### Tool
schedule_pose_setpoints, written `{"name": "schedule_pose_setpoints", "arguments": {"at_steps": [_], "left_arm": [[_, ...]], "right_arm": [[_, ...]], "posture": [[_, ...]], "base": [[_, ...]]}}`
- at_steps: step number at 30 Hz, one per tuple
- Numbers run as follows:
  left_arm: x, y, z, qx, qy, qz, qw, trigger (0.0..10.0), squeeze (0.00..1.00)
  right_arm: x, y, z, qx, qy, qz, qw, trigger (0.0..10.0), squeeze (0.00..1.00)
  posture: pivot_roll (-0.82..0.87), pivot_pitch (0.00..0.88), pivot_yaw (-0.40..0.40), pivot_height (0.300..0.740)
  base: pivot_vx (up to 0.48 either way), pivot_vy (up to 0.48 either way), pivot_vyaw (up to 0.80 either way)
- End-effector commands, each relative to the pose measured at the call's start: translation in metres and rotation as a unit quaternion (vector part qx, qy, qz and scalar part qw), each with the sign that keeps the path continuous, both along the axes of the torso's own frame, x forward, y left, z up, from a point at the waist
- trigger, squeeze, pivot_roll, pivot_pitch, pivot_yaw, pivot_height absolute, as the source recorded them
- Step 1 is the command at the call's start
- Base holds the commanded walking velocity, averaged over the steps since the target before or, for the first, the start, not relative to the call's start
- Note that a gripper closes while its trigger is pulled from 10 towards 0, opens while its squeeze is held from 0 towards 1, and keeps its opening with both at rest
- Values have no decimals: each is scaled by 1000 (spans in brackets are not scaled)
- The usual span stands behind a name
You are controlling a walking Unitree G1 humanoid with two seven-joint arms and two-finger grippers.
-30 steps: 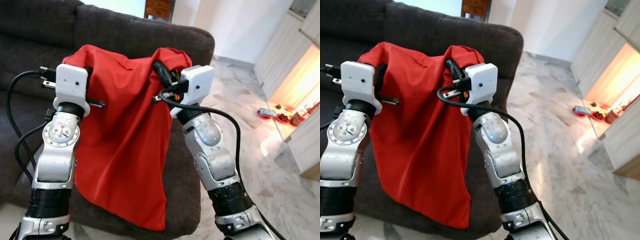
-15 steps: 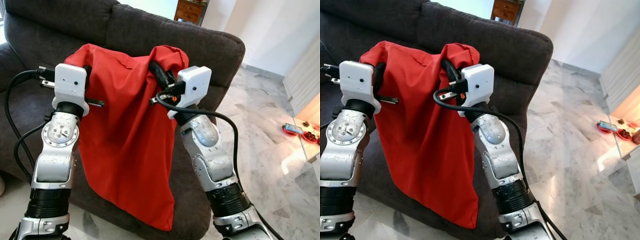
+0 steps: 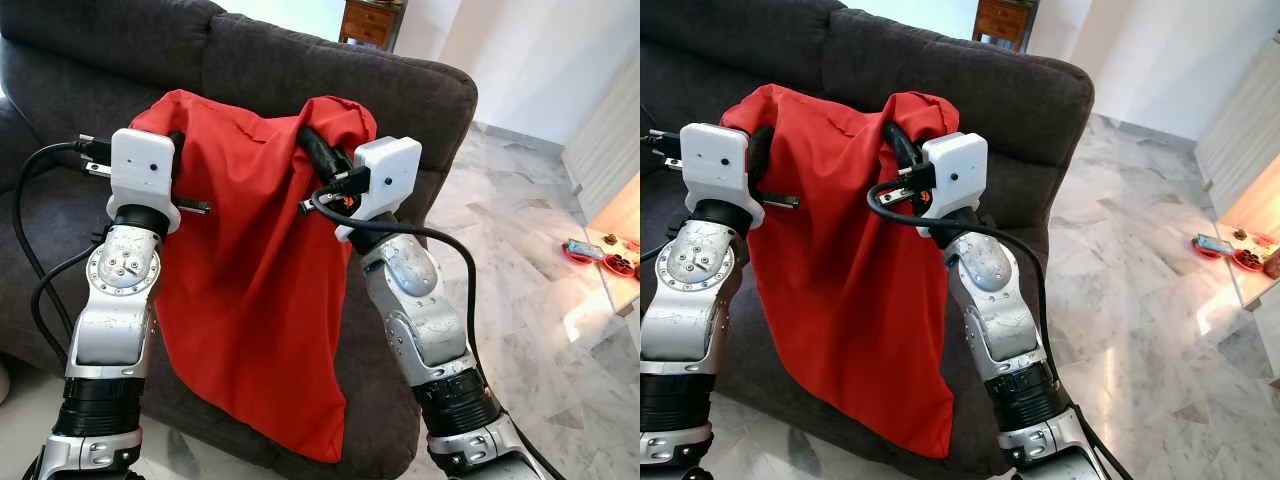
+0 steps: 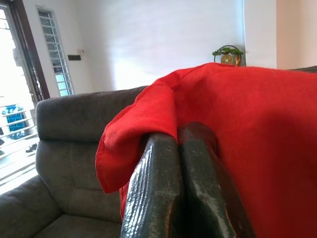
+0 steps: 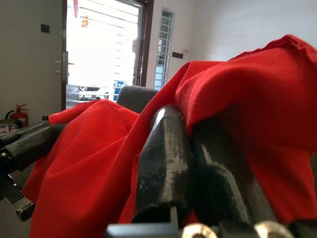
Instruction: Move the pillow to the sofa from floor
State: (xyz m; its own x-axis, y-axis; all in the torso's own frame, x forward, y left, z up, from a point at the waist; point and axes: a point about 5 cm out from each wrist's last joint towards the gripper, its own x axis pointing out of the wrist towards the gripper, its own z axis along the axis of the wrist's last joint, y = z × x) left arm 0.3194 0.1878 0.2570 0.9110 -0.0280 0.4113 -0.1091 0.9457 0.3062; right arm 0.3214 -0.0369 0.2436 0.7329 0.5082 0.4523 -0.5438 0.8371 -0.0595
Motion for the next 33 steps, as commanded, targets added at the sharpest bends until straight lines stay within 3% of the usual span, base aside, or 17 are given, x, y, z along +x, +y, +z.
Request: {"name": "schedule_pose_setpoints", "arguments": {"at_steps": [1,33], "left_arm": [[-1,-7,8,6,-22,-16,1000,10000,0],[0,-9,9,2,-24,-19,1000,10000,0]], "right_arm": [[-4,-1,7,0,-22,1,1000,10000,0],[-5,-1,6,7,-15,-1,1000,10000,0]], "posture": [[166,0,-186,740],[168,0,-186,740]], "base": [[0,0,550],[256,0,30]]}}
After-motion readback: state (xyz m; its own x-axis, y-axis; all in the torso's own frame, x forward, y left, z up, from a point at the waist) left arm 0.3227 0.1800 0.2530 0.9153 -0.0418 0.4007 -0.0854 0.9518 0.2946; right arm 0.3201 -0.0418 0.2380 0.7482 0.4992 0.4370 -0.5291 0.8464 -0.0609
